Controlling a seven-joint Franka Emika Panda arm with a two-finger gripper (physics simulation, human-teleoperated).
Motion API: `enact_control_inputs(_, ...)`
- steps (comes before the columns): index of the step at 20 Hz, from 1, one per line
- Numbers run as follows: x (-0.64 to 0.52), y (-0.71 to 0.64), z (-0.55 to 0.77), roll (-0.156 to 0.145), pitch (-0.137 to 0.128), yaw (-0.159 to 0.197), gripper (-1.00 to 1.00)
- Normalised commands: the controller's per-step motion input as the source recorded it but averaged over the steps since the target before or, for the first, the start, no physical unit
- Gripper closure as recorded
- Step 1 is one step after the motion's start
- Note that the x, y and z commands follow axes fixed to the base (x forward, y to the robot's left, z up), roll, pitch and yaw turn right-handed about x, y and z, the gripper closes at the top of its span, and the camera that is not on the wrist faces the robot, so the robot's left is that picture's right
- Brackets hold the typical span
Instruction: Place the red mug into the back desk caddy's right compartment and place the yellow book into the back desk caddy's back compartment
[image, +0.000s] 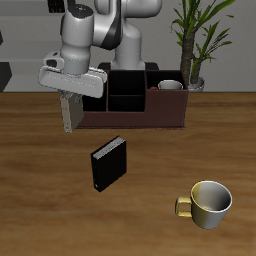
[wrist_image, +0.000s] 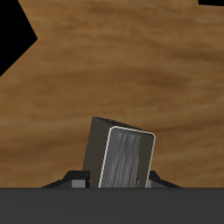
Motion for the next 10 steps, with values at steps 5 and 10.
enact_control_inputs(5, -0.12, 0.01, 0.47, -0.008, -0.043, 0.017, 1.0)
enact_control_inputs(10, -0.23, 0.09, 0.49, -0.007, -0.055, 0.009, 1.0)
